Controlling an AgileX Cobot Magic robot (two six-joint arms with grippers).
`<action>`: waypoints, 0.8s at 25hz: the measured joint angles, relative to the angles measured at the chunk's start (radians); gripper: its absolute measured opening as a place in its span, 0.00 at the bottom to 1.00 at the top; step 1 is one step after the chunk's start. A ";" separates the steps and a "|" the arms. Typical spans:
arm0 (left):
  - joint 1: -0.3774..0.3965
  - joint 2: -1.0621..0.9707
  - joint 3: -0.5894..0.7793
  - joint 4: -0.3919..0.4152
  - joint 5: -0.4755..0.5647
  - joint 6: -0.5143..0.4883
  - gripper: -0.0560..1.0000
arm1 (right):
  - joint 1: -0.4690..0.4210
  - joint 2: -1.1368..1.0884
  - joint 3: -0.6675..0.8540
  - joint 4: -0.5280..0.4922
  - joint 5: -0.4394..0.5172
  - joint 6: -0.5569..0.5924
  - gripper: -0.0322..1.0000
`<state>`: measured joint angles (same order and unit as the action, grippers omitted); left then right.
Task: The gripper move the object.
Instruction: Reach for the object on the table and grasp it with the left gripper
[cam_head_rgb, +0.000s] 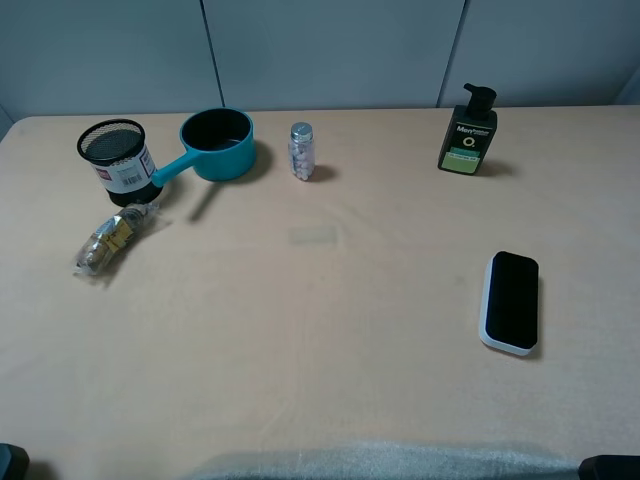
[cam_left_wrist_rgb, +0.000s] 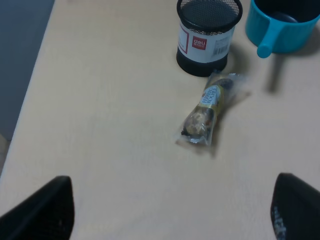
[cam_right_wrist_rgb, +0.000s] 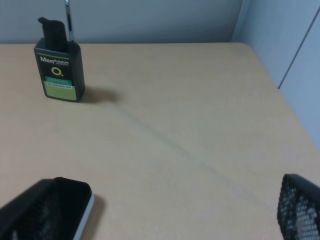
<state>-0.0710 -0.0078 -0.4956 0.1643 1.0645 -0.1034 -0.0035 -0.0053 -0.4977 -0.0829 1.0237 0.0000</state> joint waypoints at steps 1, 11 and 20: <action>0.000 0.000 0.000 0.000 0.000 0.000 0.86 | 0.000 0.000 0.000 0.000 0.000 0.000 0.67; 0.000 0.000 0.000 0.000 -0.004 0.000 0.86 | 0.000 0.000 0.000 0.000 0.000 0.000 0.67; 0.000 0.313 -0.114 0.000 -0.032 0.003 0.86 | 0.000 0.000 0.000 0.000 0.000 0.000 0.67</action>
<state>-0.0710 0.3049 -0.6100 0.1643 1.0321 -0.1009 -0.0035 -0.0053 -0.4977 -0.0829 1.0237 0.0000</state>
